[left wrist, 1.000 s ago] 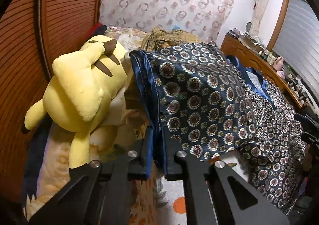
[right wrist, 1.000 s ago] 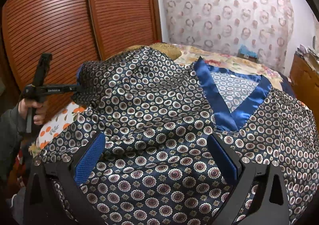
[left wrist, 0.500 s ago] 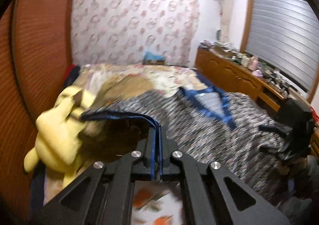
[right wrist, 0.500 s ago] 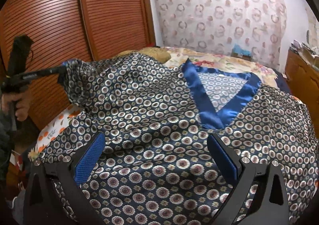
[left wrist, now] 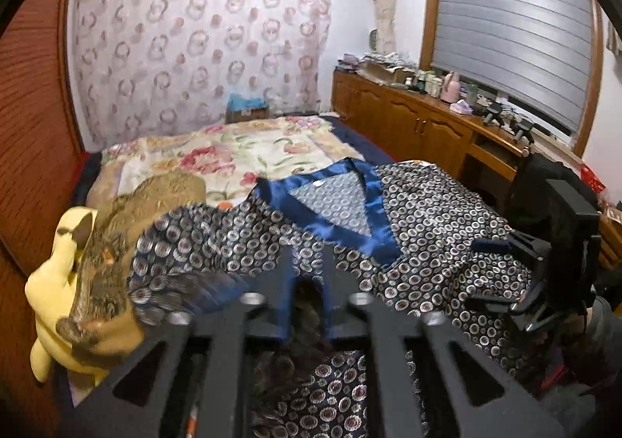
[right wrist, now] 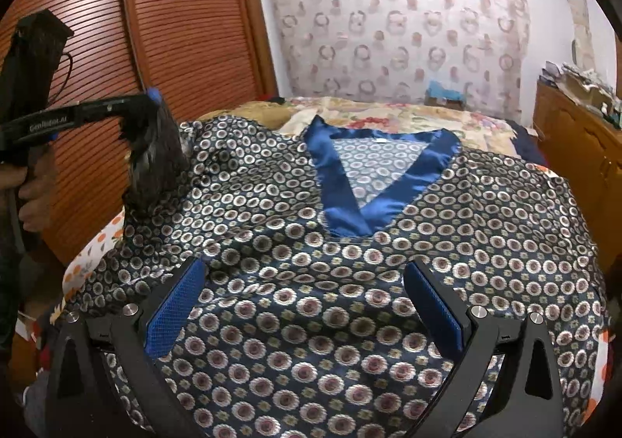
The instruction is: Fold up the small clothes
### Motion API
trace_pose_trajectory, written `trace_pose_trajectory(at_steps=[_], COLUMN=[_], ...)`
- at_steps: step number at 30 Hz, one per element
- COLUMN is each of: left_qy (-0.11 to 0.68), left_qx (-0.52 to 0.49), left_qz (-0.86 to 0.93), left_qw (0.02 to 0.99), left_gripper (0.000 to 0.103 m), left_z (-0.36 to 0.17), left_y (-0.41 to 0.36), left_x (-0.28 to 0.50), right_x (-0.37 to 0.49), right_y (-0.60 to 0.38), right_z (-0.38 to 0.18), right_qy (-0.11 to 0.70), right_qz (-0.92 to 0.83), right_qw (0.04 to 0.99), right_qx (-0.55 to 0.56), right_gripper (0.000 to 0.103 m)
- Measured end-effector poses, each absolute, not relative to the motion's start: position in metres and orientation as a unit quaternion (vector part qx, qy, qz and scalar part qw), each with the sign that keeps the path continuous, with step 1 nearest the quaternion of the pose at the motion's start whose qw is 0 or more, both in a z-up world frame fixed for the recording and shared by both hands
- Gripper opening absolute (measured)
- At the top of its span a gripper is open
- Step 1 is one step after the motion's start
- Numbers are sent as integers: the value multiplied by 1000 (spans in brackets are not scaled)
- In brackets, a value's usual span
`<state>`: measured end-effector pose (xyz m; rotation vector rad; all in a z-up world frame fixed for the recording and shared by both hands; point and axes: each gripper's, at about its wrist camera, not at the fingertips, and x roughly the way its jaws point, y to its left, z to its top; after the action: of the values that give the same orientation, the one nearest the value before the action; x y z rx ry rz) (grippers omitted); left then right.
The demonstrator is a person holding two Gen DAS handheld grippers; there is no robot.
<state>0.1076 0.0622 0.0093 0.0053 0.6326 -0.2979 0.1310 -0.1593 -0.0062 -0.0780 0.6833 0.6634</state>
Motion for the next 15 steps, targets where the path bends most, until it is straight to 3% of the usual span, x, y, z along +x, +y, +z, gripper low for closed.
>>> trace_pose_trajectory(at_steps=[2,7,10,15], left_qy=[310,316,317,325], left_qx=[6,2,-11,-30], left_qz=[-142,-127,-108,-84], left_qw=[940,940,942,941], left_gripper=[36,45,58,59], left_z=[9,2,-9,-31], left_y=[64,82,99,121], left_x=[105,93,82,67], right_x=[133,136,136,142], right_y=[-161,-152,-139,-104], right_z=[-4,-1,2,8], right_qy=[328,327,324,318], right_qz=[318,322,337,373], right_qw=[889,887,882,868], right_qx=[-37,-47,-61,-81], right_gripper=[103,103,103,99])
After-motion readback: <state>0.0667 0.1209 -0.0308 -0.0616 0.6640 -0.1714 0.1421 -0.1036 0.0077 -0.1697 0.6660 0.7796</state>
